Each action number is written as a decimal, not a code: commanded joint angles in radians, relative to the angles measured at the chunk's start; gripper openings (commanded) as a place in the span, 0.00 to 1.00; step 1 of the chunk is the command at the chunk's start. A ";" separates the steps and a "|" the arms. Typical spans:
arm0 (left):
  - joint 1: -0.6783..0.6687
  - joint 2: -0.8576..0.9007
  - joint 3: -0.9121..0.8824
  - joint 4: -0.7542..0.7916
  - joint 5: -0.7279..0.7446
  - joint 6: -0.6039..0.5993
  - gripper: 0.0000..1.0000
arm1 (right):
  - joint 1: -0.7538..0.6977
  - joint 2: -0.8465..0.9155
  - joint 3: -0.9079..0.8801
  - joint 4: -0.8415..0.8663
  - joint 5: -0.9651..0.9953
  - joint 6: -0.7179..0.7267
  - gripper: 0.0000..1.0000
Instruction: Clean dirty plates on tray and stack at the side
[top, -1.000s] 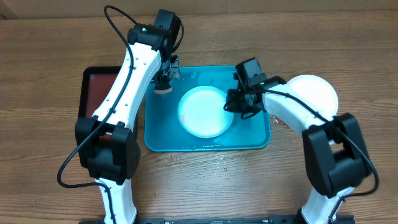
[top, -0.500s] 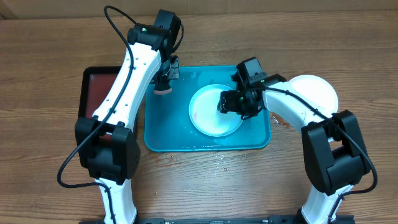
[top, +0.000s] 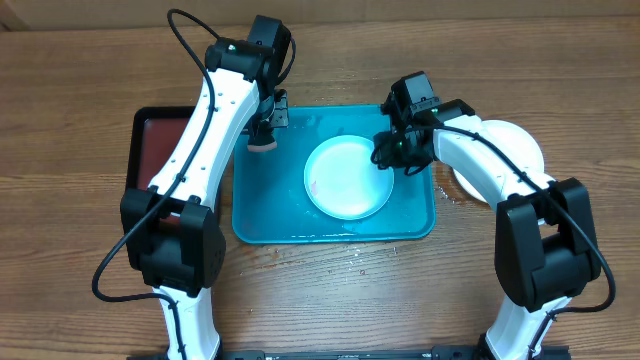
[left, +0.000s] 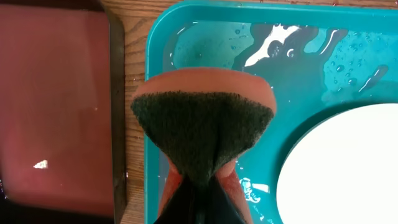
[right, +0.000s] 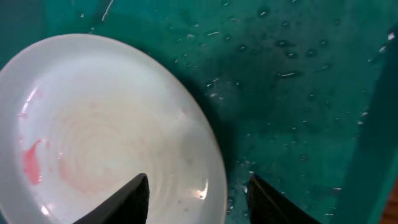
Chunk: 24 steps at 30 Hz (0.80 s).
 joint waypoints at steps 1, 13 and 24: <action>-0.007 -0.008 0.009 0.006 0.005 0.004 0.04 | -0.001 0.004 0.018 0.017 0.081 -0.023 0.52; -0.007 -0.008 0.009 0.007 0.013 0.004 0.04 | 0.001 0.094 0.019 -0.033 0.056 -0.040 0.11; -0.007 -0.006 0.009 0.011 0.048 0.004 0.04 | 0.005 0.094 0.039 -0.112 -0.126 0.357 0.04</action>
